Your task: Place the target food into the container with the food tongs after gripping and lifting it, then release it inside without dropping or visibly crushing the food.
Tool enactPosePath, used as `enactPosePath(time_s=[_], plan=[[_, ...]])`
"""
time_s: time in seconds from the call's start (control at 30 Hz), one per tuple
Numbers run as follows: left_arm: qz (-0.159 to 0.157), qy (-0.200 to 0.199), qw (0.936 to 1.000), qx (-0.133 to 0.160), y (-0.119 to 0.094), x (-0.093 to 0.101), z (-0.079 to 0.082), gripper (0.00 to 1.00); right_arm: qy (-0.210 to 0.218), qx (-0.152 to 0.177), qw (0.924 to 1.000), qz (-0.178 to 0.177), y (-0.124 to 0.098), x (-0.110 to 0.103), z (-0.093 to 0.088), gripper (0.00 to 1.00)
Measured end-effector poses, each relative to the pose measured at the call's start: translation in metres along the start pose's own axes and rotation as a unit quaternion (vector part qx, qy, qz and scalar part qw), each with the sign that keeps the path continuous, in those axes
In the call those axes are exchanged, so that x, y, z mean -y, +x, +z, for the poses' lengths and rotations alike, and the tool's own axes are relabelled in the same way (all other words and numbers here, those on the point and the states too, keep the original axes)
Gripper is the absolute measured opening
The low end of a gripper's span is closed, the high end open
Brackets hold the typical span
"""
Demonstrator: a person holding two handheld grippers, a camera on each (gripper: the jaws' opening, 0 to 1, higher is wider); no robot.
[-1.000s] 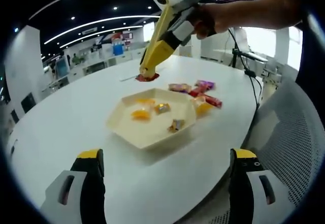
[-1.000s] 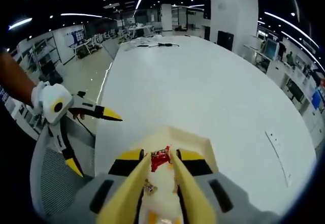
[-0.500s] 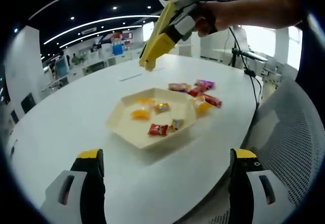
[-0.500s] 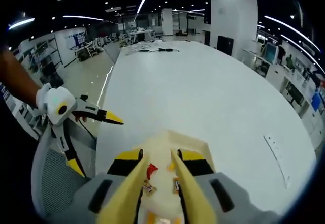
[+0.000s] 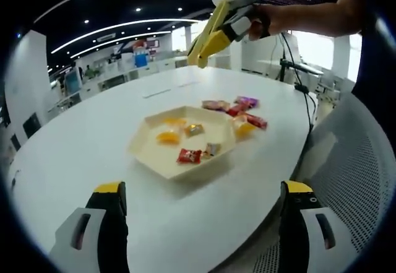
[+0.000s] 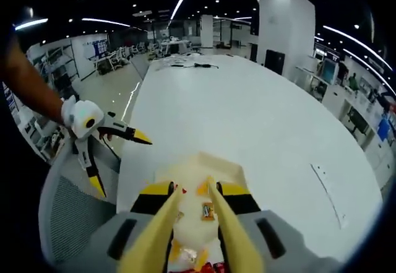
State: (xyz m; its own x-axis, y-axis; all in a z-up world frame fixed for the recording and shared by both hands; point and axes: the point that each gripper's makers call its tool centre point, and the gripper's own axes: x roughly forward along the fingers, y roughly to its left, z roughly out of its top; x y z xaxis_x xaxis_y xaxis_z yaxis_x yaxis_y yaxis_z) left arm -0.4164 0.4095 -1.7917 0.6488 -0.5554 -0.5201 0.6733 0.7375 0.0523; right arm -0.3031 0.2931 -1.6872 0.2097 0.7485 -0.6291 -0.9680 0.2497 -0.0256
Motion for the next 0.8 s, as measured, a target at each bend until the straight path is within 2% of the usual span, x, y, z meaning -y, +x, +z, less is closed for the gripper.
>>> enactPosePath(time_s=[0.17,0.23,0.3,0.37,0.4,0.5,0.57,0.73,0.8], plan=[[0.005,0.006,0.9999,0.013,0.0,-0.001,0.007,0.99,0.006,-0.006,0.9999,-0.013,-0.011,0.015,-0.018,0.26],[0.013,0.016,0.9998,0.004,0.0,-0.005,0.003,0.99,0.003,-0.012,0.9997,-0.02,-0.014,0.021,-0.028,0.26],[0.009,0.007,0.9999,0.008,0.001,-0.004,0.004,0.99,0.022,-0.01,0.9992,-0.032,-0.023,0.026,-0.038,0.26],[-0.005,0.018,0.9998,-0.003,0.002,0.004,0.001,0.99,0.047,-0.006,0.9977,-0.048,-0.03,0.031,-0.049,0.26],[-0.008,0.017,0.9998,-0.004,0.002,0.005,0.001,0.99,0.039,-0.008,0.998,-0.049,-0.032,0.03,-0.053,0.26],[-0.013,0.005,0.9999,0.004,0.001,0.007,0.005,0.99,0.05,-0.024,0.9968,-0.058,-0.036,0.025,-0.071,0.27],[-0.024,0.011,0.9996,0.002,0.003,0.013,0.005,0.99,0.088,-0.021,0.9943,-0.056,-0.037,0.018,-0.08,0.27],[-0.027,0.014,0.9995,0.003,0.002,0.013,0.005,0.99,0.082,-0.036,0.9943,-0.057,-0.023,0.006,-0.106,0.27],[-0.025,0.011,0.9996,0.001,0.002,0.011,0.004,0.99,0.098,-0.034,0.993,-0.057,-0.018,0.003,-0.113,0.27]])
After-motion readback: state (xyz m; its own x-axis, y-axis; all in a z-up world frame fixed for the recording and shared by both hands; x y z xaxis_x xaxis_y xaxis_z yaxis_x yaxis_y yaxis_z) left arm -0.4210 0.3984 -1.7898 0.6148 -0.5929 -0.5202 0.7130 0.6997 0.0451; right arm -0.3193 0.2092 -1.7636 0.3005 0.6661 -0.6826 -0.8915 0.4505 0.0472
